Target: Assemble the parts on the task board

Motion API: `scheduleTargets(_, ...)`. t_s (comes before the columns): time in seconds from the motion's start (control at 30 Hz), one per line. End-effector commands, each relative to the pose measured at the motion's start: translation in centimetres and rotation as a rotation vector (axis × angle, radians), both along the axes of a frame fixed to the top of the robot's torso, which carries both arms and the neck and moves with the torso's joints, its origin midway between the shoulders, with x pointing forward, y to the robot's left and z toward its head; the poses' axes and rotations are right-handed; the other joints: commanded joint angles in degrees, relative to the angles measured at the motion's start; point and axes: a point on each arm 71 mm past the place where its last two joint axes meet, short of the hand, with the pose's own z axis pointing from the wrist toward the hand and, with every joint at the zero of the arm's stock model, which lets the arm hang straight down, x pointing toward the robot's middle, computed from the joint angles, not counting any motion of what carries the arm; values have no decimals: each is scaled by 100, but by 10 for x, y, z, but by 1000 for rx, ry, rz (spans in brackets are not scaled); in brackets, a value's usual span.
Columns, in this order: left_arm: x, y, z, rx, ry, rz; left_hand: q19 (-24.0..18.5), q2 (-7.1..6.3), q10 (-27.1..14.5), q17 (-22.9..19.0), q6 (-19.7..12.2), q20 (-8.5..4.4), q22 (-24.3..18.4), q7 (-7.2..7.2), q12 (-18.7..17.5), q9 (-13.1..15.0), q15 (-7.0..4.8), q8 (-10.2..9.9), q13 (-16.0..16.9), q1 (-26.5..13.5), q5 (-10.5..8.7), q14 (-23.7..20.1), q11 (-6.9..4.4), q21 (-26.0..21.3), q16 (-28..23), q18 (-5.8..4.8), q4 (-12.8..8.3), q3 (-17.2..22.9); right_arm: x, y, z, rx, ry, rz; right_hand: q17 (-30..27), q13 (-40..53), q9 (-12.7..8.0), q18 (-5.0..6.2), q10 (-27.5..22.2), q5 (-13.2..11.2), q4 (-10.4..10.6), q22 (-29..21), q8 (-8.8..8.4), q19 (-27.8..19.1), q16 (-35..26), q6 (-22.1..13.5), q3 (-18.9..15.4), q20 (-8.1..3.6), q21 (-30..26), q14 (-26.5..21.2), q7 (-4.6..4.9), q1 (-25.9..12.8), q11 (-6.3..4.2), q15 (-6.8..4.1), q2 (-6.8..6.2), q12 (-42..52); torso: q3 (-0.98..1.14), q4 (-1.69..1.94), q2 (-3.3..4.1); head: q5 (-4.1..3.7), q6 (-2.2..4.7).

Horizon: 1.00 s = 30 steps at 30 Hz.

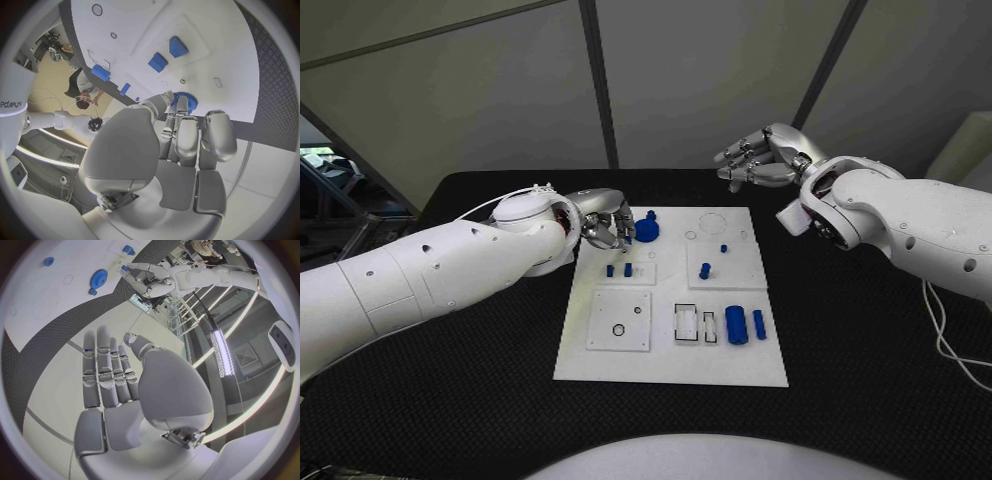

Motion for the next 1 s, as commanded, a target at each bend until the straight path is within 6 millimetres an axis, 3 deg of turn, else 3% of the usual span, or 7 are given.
scheduleTargets(0.03, 1, 3, -2, 14, 28, 9, 48, 9, 52, -7, 43, -4, 6, 12, -21, -4, -35, -11, -6, -55, 4, 137, -6, 25, 21, -252, 12, 36, 0, 0, 2, 4, -6, 6, -8, -8, -4, 54, 28, 30, 7, 5, -19, -11, -40, 2, 33, -1, -21, 31, 35, -18, 22, 14, 4, -34, -1, -6, 6, -6, -6)
scheduleTargets(0.13, 1, 3, -4, 20, 41, 12, 48, 7, 63, -12, 52, -4, 10, 6, -30, -6, -37, -13, -8, -69, 4, 136, -9, 28, 22, -253, 14, 35, 0, 0, 1, 4, -6, 6, -8, -17, -3, 57, 38, 35, 0, 7, -17, -8, -43, 8, 39, -2, -19, 37, 32, -10, 18, 10, 7, -34, 3, -7, 6, -8, -1)
scheduleTargets(0.3, 1, 3, -6, 28, 55, 13, 45, 6, 68, -13, 56, -4, 4, 5, -35, -7, -38, -15, -9, -78, 3, 135, -10, 19, 23, -251, 16, 33, 0, 0, 1, 4, -5, 6, -8, -20, -2, 57, 41, 36, -1, 8, -16, -6, -44, 10, 42, -3, -17, 40, 31, -8, 17, 9, 11, -34, 1, -3, 6, 64, -35)
scheduleTargets(0.4, 2, 4, -7, 34, 62, 17, 44, 5, 72, -16, 58, -4, 4, 3, -38, -7, -39, -17, -10, -84, 2, 135, -12, 19, 23, -250, 17, 32, 0, 0, 1, 4, -5, 6, -8, -23, -2, 58, 43, 36, -2, 9, -16, -5, -45, 10, 42, -3, -17, 42, 31, -8, 17, 9, 9, -35, -2, -6, 11, 53, -2)
scheduleTargets(0.67, 2, 5, -10, 40, 74, 19, 44, 1, 83, -20, 65, -5, 6, -5, -45, -9, -41, -20, -11, -97, 0, 134, -16, 20, 25, -250, 18, 27, 0, 1, 1, 5, -6, 7, -8, -23, -2, 58, 43, 36, -2, 9, -16, -5, -45, 10, 42, -3, -17, 42, 31, -8, 17, 9, 9, -35, 1, 1, 6, 59, -28)
scheduleTargets(0.73, 1, 5, -11, 40, 76, 19, 44, 1, 83, -20, 65, -5, 6, -5, -45, -9, -41, -20, -11, -97, 0, 134, -16, 20, 25, -250, 18, 27, 0, 1, 1, 5, -6, 9, -8, -23, -2, 58, 43, 36, -2, 9, -16, -5, -45, 10, 42, -3, -17, 42, 31, -8, 17, 9, 9, -35, -2, -5, 10, 80, 10)
scheduleTargets(1.0, 1, 6, -18, 41, 84, 29, 41, -5, 89, -21, 67, -6, 3, -10, -54, -11, -43, -24, -12, -109, -2, 133, -19, 13, 28, -248, 19, 21, 0, 1, 1, 5, -5, 12, -8, -23, -2, 58, 43, 36, -2, 9, -16, -5, -45, 10, 42, -3, -17, 42, 31, -8, 17, 9, 9, -35, 8, -9, 5, 130, -12)
